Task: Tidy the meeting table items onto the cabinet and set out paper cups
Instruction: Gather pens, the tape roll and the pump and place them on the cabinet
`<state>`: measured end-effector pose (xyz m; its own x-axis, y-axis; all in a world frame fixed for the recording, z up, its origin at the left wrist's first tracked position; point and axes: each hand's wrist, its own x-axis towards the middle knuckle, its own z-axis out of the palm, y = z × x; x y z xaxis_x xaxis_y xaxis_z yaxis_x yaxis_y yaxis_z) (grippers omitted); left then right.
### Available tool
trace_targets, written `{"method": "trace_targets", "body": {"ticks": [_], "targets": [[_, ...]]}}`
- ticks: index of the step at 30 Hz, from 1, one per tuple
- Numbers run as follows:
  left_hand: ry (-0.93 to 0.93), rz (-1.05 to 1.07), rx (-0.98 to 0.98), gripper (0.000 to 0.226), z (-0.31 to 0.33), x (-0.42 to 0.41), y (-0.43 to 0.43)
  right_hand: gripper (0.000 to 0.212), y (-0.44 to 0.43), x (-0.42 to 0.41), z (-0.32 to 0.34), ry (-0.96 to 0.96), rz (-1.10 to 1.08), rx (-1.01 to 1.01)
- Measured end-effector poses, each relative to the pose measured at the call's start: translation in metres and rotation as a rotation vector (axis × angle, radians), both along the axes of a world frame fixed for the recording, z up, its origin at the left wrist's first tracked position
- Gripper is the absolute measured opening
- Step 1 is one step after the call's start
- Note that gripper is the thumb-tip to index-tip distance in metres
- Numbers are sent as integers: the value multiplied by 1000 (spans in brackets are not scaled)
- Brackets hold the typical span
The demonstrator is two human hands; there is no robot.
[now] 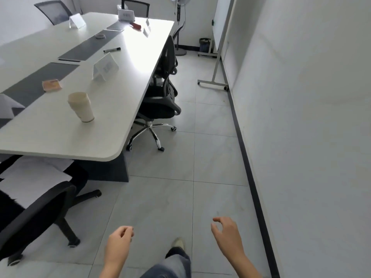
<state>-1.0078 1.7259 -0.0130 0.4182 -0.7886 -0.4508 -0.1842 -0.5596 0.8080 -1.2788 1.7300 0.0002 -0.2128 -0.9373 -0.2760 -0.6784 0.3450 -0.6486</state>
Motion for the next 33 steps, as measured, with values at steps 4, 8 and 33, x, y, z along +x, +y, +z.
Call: {"method": "trace_targets", "body": {"ticks": [4,8,33], "targets": [[-18,-173,-55,21,19,-48,-108,25,-81,-44,15,14,-106,-11],[-28,-355,-98,20,40,-106,-195,25,-132,-74,18,-14,-211,-1],[-208,-443,-48,21,39,-404,-593,27,-598,-316,-1,-114,13,49]]}}
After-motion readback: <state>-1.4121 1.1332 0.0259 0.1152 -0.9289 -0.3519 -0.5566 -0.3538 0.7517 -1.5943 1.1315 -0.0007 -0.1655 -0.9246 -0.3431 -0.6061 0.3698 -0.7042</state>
